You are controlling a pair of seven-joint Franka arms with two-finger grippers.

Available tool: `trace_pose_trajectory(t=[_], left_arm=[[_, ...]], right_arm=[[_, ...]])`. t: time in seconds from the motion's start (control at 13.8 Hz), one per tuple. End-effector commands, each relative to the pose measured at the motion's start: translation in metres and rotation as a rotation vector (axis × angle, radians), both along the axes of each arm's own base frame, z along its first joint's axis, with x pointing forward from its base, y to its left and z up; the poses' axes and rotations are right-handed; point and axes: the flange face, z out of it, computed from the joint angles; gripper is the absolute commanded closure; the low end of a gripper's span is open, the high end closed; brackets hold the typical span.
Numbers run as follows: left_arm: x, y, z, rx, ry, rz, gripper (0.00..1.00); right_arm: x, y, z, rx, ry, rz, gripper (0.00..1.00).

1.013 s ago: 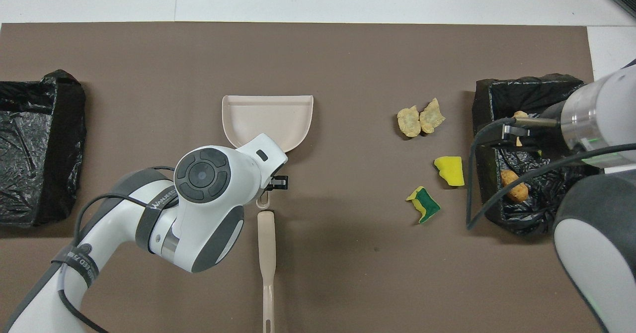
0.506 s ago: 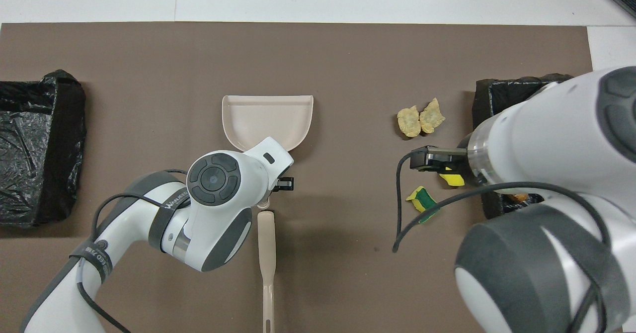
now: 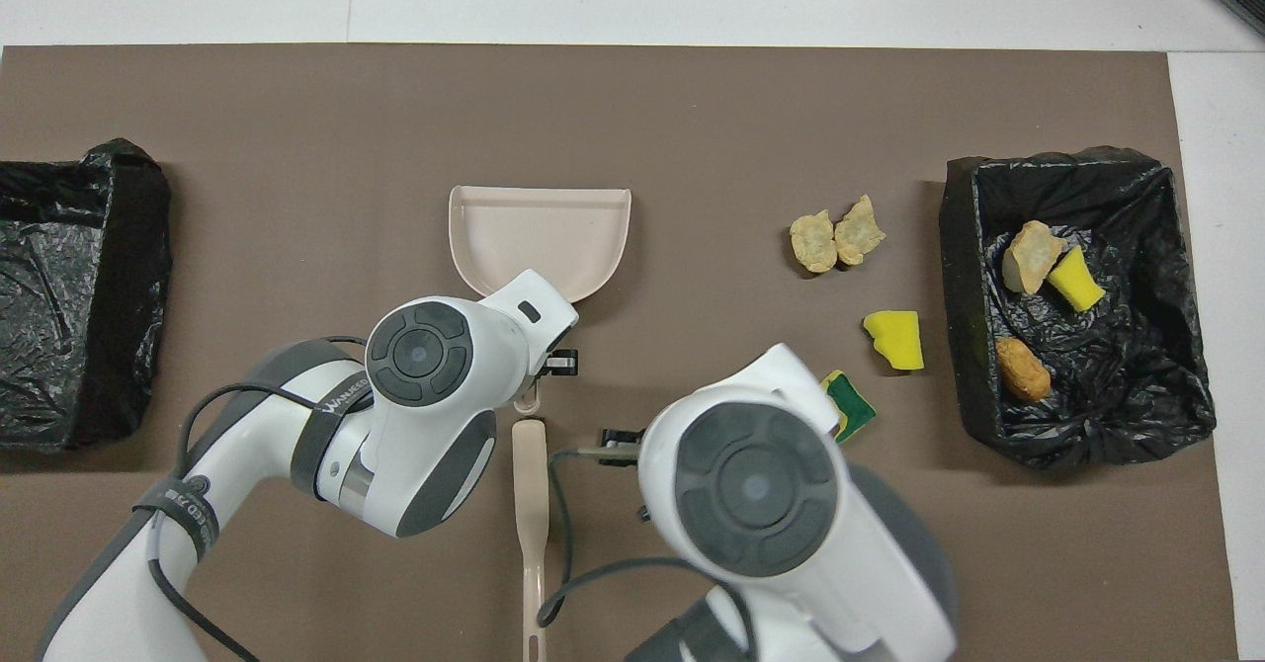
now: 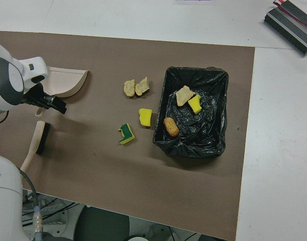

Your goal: Sweep and dump trash in bin

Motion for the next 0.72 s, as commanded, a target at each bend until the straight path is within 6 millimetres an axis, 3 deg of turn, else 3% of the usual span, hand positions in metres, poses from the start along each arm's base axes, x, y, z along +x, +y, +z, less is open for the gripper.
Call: trace_pose_trajectory(t=[0.0, 0.29, 0.43, 0.65], left_arm=[[0.028, 0.040, 0.012, -0.004, -0.018, 0.051, 1.00], [0.075, 0.108, 0.042, 0.012, -0.030, -0.020, 1.00], [0.087, 0.137, 0.041, 0.021, -0.027, -0.055, 1.00], [0.099, 0.191, 0.038, 0.039, -0.008, -0.153, 1.00]], right_arm=[[-0.039, 0.029, -0.035, 0.015, 0.012, -0.001, 0.03], [-0.078, 0.082, -0.072, 0.019, 0.022, 0.011, 0.03], [-0.096, 0.108, -0.100, 0.010, 0.025, 0.029, 0.04], [-0.124, 0.129, -0.118, 0.028, 0.022, 0.078, 0.07]])
